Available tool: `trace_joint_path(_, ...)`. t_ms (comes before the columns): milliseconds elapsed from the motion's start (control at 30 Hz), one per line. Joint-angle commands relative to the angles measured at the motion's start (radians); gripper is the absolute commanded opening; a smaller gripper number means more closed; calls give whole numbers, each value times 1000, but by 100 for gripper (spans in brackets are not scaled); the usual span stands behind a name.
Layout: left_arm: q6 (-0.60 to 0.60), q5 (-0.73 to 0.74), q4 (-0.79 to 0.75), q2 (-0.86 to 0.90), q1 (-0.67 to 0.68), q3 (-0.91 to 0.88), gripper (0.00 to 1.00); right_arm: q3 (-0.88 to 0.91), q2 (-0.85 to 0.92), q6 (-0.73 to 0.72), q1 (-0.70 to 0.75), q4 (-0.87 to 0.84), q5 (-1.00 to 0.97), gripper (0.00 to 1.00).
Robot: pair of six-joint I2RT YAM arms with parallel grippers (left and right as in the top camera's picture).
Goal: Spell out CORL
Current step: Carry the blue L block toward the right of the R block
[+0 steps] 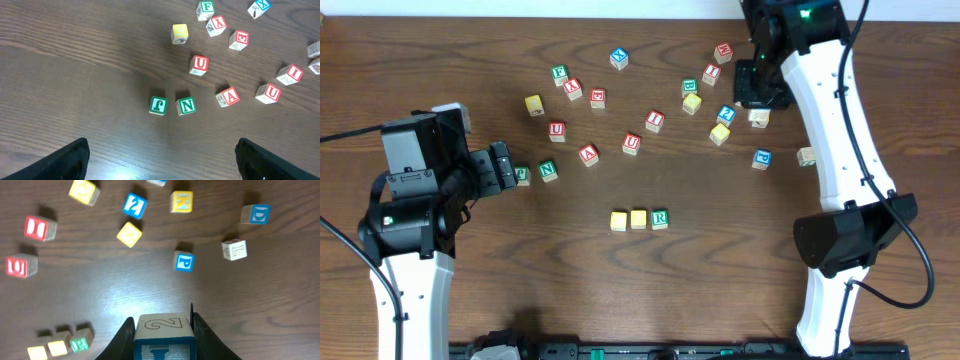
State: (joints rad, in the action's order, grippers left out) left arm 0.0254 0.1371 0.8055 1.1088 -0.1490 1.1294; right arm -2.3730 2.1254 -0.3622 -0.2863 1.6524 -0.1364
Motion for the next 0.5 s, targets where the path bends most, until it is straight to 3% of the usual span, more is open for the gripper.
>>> trace_joint_path(0, -6, 11, 2, -5, -4, 20, 92, 5, -9, 31, -38, 2, 15, 1)
trace_joint_path(467, -6, 11, 2, -5, -4, 20, 92, 5, -12, 69, -54, -6, 19, 1)
